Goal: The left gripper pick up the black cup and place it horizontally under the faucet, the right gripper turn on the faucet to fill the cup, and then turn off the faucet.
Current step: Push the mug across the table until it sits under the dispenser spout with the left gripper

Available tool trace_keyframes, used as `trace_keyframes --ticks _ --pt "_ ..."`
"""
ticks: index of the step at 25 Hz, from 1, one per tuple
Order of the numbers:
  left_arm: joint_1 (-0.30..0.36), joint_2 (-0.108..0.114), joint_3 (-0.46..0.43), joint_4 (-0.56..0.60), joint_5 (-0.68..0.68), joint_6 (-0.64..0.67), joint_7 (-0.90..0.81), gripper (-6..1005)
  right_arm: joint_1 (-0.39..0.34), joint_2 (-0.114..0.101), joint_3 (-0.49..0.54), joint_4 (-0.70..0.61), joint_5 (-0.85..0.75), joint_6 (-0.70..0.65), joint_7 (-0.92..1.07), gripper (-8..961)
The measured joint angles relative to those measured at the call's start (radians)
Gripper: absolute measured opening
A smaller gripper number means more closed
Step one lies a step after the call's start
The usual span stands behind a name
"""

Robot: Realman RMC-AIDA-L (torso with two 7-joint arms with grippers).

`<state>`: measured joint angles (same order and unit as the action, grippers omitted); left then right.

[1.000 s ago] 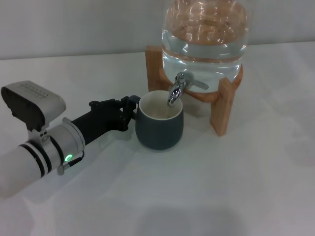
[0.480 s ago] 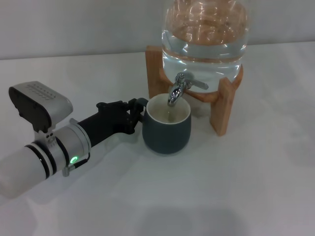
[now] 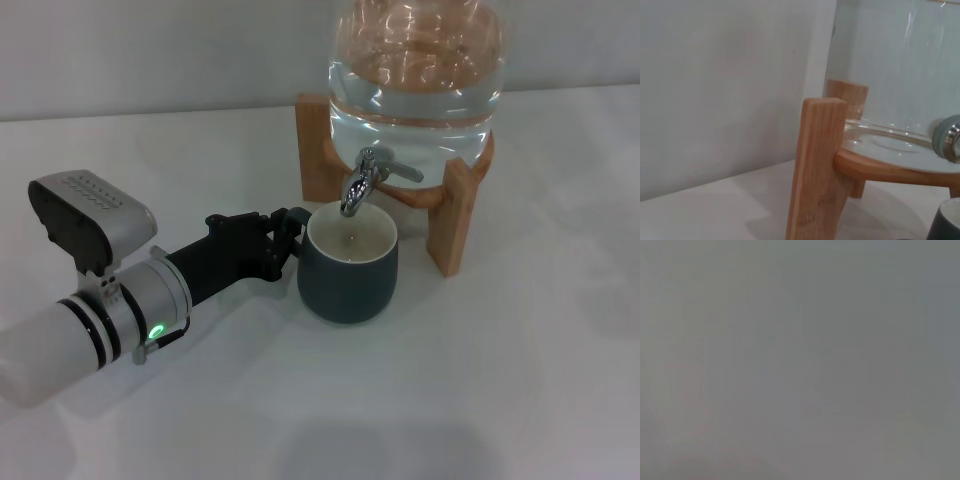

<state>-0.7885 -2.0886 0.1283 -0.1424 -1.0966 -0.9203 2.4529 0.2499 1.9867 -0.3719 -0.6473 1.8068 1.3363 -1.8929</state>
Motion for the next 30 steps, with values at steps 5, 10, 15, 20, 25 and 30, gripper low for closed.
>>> trace_keyframes --ticks 5,10,15,20,25,30 --pt "-0.001 0.002 -0.002 0.004 0.008 0.000 0.000 157 0.001 0.000 0.001 0.000 0.000 0.000 0.000 850" --pt "-0.002 0.002 -0.005 0.007 0.011 -0.001 0.000 187 0.005 0.001 0.005 0.000 0.000 0.000 0.000 850" --pt "-0.001 0.003 -0.007 0.010 0.011 0.001 -0.003 247 0.007 0.001 0.008 0.000 0.000 0.000 0.000 850" --pt "-0.001 0.004 -0.007 0.019 0.011 0.002 -0.005 249 0.010 0.001 0.008 0.000 0.000 -0.002 0.000 850" --pt "-0.002 0.004 -0.007 0.019 0.011 0.005 -0.006 252 0.013 0.001 0.008 0.000 0.000 -0.003 0.000 850" --pt "-0.001 0.004 -0.007 0.018 0.008 0.009 -0.006 254 0.014 0.001 0.010 0.000 0.000 -0.003 0.000 850"
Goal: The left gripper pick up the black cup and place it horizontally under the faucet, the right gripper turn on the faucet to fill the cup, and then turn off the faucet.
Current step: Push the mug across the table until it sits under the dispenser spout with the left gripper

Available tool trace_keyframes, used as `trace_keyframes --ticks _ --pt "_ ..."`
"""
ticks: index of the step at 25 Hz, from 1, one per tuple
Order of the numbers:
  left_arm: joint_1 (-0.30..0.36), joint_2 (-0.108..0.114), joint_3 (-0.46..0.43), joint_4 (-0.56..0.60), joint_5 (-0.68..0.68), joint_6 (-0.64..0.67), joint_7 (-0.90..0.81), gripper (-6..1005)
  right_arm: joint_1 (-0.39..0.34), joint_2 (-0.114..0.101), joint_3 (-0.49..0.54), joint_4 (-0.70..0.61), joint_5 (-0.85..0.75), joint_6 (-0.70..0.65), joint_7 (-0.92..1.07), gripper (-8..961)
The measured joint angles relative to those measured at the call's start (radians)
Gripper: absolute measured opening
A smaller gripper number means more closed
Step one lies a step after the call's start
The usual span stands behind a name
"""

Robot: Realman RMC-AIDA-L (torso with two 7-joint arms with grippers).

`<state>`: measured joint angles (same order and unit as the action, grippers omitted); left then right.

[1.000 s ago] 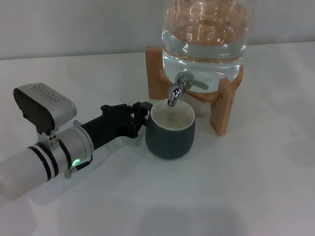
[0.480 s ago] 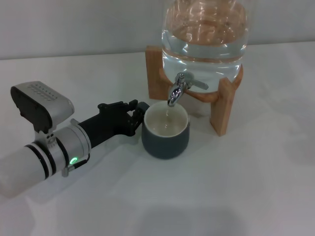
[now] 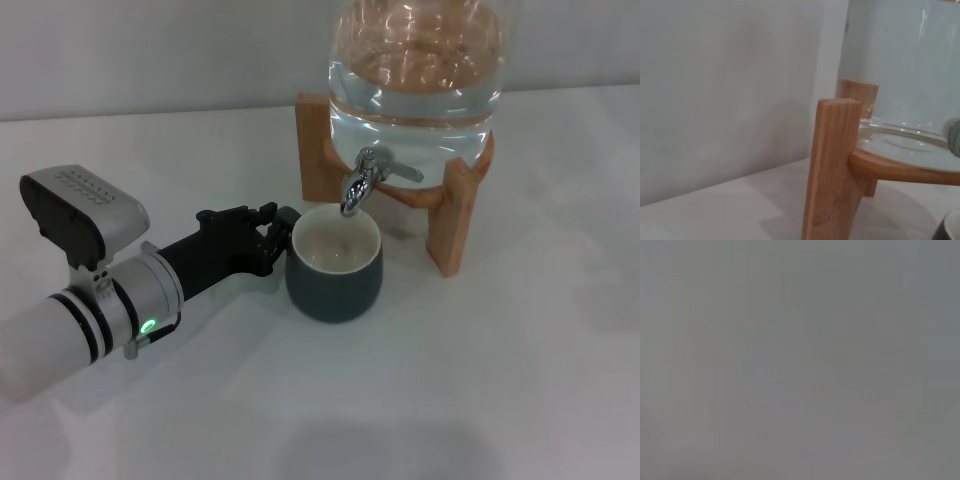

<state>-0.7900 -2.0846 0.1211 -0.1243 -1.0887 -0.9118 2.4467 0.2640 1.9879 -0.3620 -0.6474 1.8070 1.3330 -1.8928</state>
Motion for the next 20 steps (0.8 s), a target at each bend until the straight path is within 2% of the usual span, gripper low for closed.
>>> trace_keyframes --ticks 20 --pt "-0.007 -0.003 0.006 -0.002 0.002 0.013 0.005 262 -0.002 -0.002 0.000 0.000 0.000 0.000 0.000 850"
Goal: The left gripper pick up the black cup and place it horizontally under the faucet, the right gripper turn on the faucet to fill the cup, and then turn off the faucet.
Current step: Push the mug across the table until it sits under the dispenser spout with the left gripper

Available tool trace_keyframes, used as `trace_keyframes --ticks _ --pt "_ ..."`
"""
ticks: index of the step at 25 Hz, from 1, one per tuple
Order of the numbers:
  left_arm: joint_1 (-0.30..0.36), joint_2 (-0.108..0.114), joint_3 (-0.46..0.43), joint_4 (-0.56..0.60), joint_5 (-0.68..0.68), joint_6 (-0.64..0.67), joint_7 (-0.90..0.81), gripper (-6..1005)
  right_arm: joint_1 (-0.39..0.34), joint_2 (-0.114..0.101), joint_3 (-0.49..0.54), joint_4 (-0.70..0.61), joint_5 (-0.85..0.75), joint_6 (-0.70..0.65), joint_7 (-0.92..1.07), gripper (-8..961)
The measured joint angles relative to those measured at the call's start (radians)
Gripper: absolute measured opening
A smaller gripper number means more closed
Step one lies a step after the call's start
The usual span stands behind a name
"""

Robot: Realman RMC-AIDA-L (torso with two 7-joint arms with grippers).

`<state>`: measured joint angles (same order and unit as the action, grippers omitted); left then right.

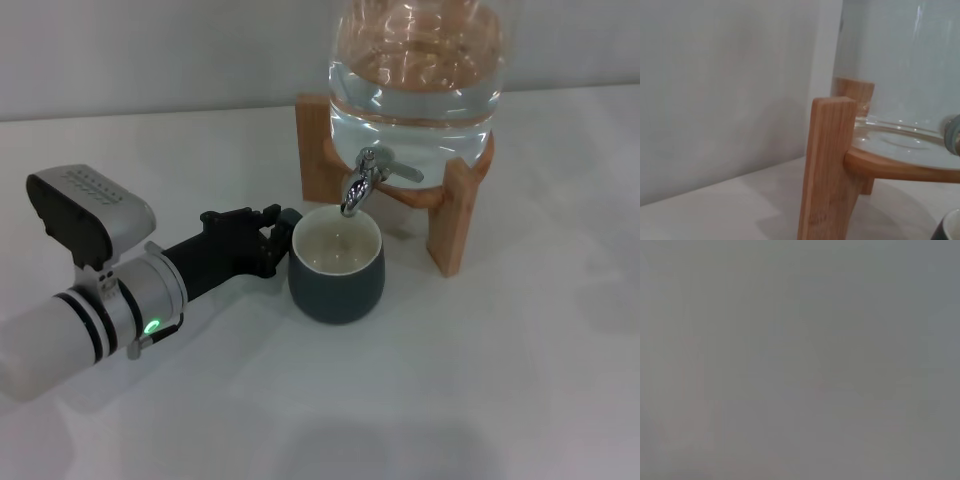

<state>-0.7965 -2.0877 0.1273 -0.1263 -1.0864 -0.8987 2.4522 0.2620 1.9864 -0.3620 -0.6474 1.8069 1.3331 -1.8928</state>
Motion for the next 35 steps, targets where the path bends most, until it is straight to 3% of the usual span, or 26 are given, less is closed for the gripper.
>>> trace_keyframes --ticks 20,28,35 --pt "0.003 -0.002 -0.005 -0.002 0.000 0.048 0.000 270 0.002 0.002 0.000 0.000 0.000 0.000 0.000 850" --pt "0.003 -0.002 -0.006 -0.004 -0.002 0.054 0.001 402 0.002 0.002 0.000 0.000 0.000 0.000 0.000 851" --pt "0.007 -0.002 -0.007 -0.003 -0.007 0.045 -0.002 404 0.000 0.002 0.000 0.000 0.000 0.000 0.000 851"
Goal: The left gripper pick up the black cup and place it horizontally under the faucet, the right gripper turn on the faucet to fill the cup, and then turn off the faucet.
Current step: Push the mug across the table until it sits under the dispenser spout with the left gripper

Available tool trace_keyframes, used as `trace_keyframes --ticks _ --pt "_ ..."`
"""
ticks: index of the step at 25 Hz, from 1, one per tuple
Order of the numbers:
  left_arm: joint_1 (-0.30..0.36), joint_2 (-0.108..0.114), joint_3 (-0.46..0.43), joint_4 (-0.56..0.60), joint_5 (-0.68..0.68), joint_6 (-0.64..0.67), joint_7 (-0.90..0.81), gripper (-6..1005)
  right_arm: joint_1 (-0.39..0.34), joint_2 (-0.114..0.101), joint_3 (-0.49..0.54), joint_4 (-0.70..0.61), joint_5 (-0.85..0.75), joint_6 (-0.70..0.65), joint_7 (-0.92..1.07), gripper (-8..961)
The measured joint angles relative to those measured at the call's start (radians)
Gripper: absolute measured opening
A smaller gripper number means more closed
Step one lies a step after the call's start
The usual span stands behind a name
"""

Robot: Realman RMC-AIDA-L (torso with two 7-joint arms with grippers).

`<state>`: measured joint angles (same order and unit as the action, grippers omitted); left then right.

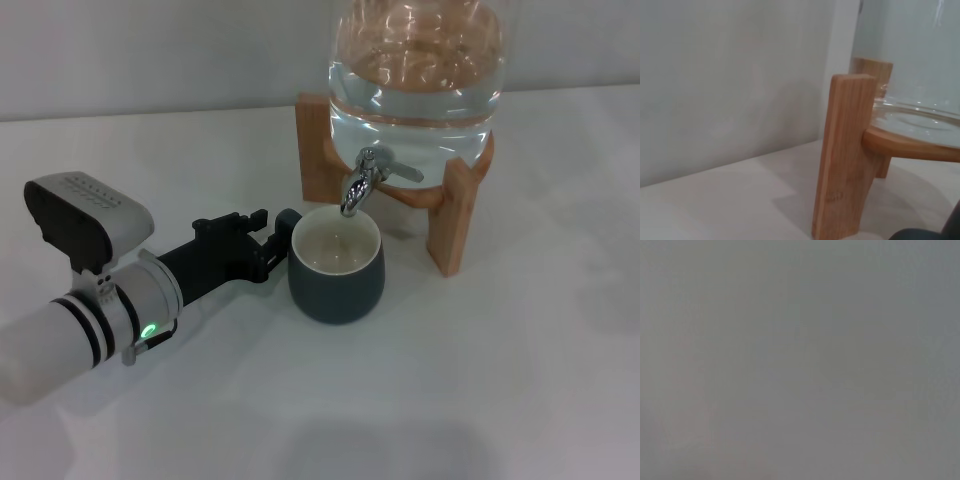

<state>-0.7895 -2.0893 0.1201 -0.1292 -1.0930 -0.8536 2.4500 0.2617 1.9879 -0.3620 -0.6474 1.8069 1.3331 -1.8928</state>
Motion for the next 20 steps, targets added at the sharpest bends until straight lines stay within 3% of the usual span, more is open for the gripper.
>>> trace_keyframes --ticks 20 --pt "0.046 0.004 -0.004 0.006 -0.017 -0.051 -0.005 406 -0.004 -0.007 0.000 0.000 0.000 0.000 0.000 851"
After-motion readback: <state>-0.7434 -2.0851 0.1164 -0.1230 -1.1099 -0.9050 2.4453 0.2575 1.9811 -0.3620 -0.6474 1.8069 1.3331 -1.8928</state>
